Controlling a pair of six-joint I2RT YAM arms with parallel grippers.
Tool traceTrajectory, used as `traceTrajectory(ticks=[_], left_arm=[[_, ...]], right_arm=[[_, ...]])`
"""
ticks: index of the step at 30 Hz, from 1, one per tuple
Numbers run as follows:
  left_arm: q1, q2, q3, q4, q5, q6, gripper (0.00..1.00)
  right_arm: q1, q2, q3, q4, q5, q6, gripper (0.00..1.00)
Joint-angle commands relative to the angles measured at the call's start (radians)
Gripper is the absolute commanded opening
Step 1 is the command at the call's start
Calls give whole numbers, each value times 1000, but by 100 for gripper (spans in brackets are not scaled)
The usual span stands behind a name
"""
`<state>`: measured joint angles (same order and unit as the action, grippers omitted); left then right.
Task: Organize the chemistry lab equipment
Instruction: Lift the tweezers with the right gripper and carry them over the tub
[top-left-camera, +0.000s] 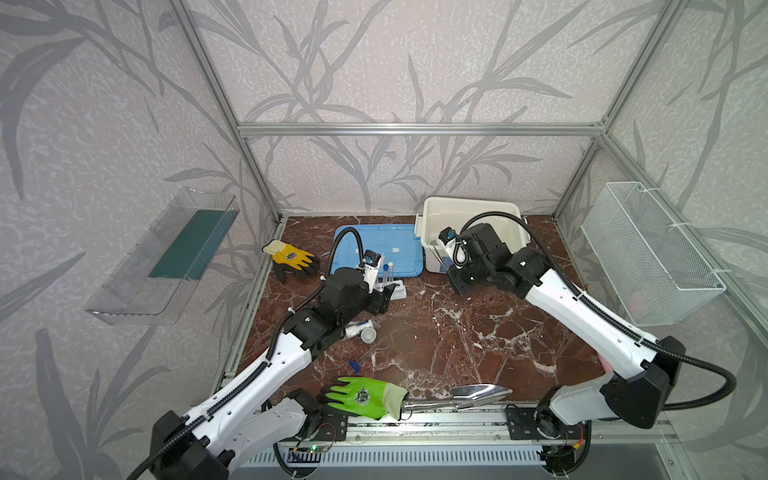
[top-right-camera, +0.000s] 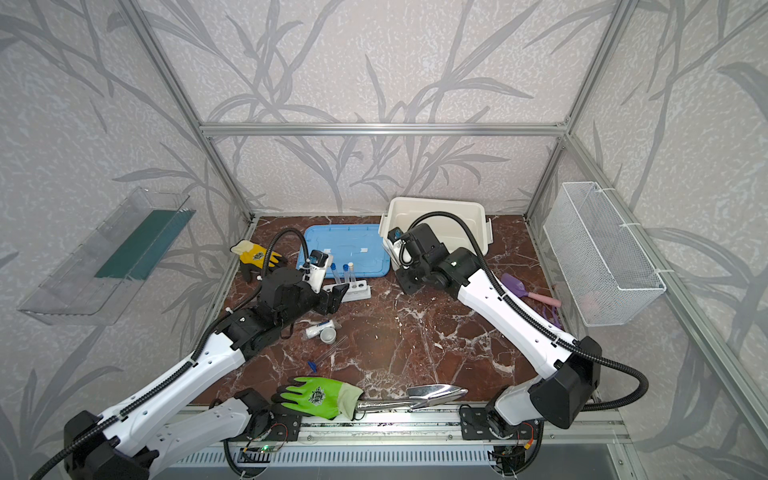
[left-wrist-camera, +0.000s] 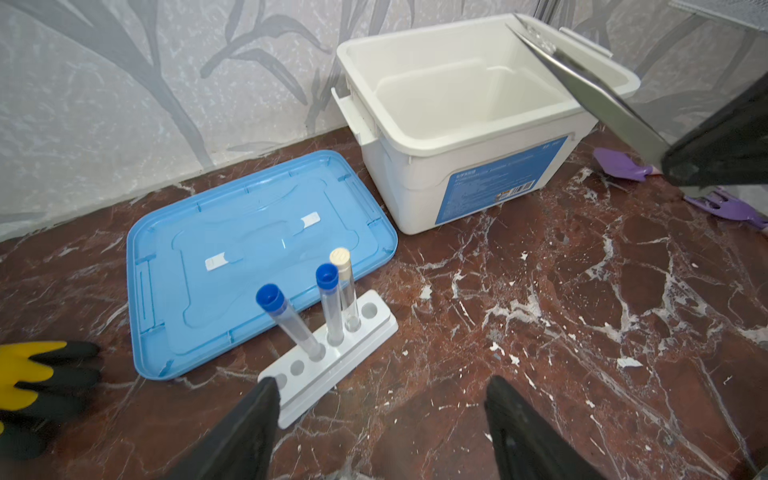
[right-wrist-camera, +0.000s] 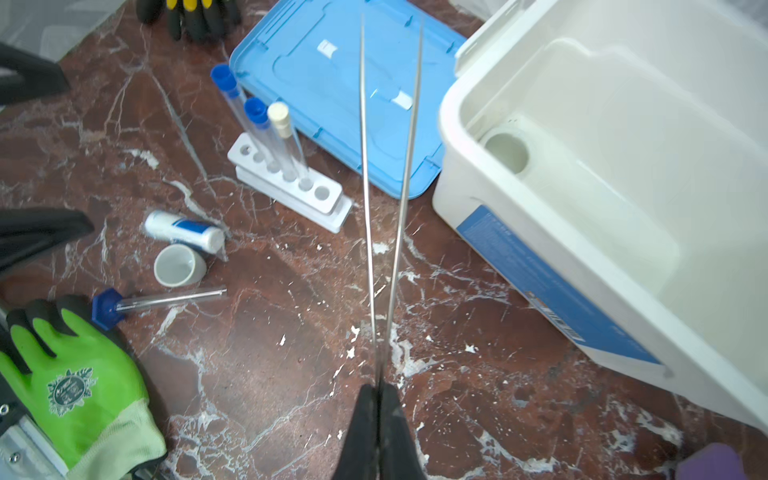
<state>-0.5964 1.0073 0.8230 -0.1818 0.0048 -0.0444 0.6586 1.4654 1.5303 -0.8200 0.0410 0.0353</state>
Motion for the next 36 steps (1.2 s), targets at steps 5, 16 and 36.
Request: traceTrajectory(ticks=[5,16,36], left_arm=[[0,104,99,190,71,40,79],[3,214,180,209,93,12,79],[12,188,161,202,47,15,79]], right_arm=[[-135,121,190,-22,-6,46,0],[-280,457,519,-122,-13,101,0],[-330,885,911,-332,-61,247,0]])
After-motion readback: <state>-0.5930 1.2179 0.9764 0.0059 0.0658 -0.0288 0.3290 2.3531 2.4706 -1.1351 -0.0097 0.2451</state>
